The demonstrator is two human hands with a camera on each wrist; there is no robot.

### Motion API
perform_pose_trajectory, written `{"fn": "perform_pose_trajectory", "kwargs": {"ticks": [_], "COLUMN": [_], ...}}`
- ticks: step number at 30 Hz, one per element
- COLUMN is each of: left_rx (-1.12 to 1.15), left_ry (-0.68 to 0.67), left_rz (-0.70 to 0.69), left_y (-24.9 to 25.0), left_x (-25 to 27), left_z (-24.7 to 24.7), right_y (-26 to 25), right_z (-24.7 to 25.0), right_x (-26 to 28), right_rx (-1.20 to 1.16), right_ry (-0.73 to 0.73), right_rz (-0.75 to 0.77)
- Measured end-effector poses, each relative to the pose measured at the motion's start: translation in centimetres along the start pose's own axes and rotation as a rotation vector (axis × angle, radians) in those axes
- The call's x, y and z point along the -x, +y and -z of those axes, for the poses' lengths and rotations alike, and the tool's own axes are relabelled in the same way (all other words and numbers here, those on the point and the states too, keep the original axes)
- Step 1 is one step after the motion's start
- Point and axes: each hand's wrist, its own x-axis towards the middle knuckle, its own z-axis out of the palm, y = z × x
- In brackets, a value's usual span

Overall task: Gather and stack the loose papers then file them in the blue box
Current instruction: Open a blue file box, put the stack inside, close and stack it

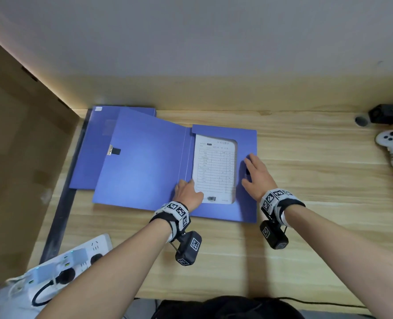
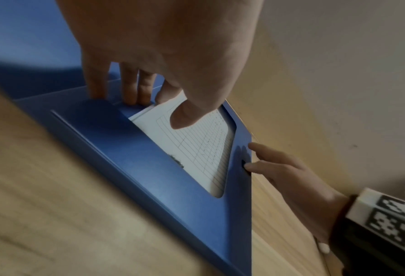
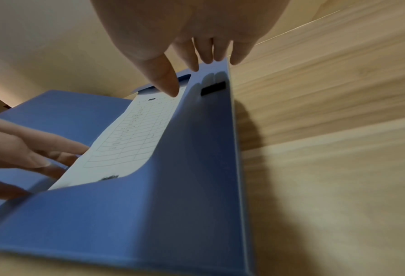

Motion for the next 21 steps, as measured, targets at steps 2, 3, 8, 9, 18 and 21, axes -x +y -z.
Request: {"fn": "perform_pose_trajectory", "kwargs": {"ticks": [2, 3, 8, 9, 18, 21], "left_rx": [0.020, 0.028, 0.016, -0.020, 0.044, 0.073], "left_ry": [0.044, 0.071, 0.337, 0.403, 0.256, 0.348], "left_rz": [-0.005, 0.004, -0.044, -0.036, 0.302, 0.251], "left_y": [-0.4, -0.6, -4.4, -5.3, -11.7, -11.8], "left_x": [0.6, 0.7, 1.0, 0.9, 1.1, 1.9], "left_z": [0.9, 1.5, 8.1, 9.6, 15.0, 15.1], "right_y": [0.1, 0.4, -0.5, -0.8, -2.5, -2.7], "right_z": [0.0, 0.0, -0.6, -0.8, -3.2, -3.3], "right_x": [1.1, 1.3, 3.6, 4.0, 6.3, 6.1], "right_rx": [0.009, 0.011, 0.058, 0.077, 0.189, 0.209], "right_ry": [-0.027, -0.049, -0.070, -0.073, -0.169, -0.165], "right_rz": [0.002, -0.006, -0.020, -0.024, -0.083, -0.087]}}
